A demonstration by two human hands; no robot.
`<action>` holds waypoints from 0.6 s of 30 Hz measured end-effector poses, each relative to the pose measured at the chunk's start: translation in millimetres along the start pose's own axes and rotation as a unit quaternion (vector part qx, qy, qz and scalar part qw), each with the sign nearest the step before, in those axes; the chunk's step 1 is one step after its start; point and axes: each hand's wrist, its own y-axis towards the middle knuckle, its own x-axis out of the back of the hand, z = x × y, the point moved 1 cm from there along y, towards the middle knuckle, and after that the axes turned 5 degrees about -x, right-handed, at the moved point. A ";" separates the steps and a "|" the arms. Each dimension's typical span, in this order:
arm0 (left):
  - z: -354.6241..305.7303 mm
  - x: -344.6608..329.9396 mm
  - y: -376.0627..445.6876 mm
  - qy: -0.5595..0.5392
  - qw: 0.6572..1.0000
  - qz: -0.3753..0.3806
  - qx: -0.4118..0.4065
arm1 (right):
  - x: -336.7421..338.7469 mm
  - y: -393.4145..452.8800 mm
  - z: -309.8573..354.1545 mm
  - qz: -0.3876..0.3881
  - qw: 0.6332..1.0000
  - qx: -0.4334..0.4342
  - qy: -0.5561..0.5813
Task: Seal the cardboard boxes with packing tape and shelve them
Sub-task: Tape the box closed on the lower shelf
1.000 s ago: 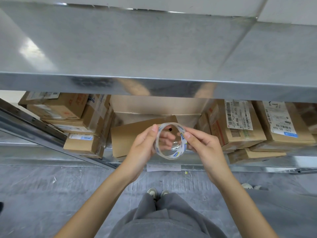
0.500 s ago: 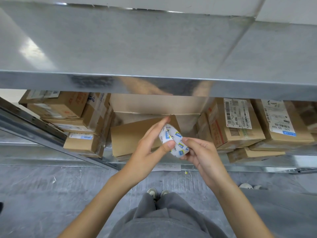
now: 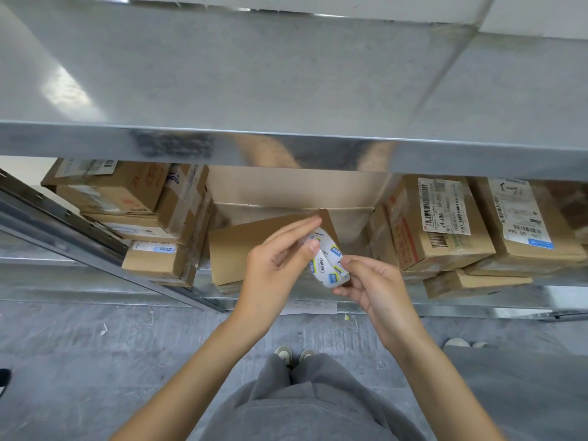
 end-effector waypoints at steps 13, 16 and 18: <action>0.4 11.0 12.0 0.017 1.000 0.011 -0.021 | 0.9 4.3 -5.3 0.011 0.987 0.030 -0.156; 3.4 14.8 19.6 0.013 0.996 0.081 -0.016 | 2.5 0.9 6.6 0.036 0.970 0.157 -0.181; 5.1 15.3 23.3 0.032 0.992 0.124 -0.018 | 2.3 -0.7 12.7 0.083 0.963 0.185 -0.178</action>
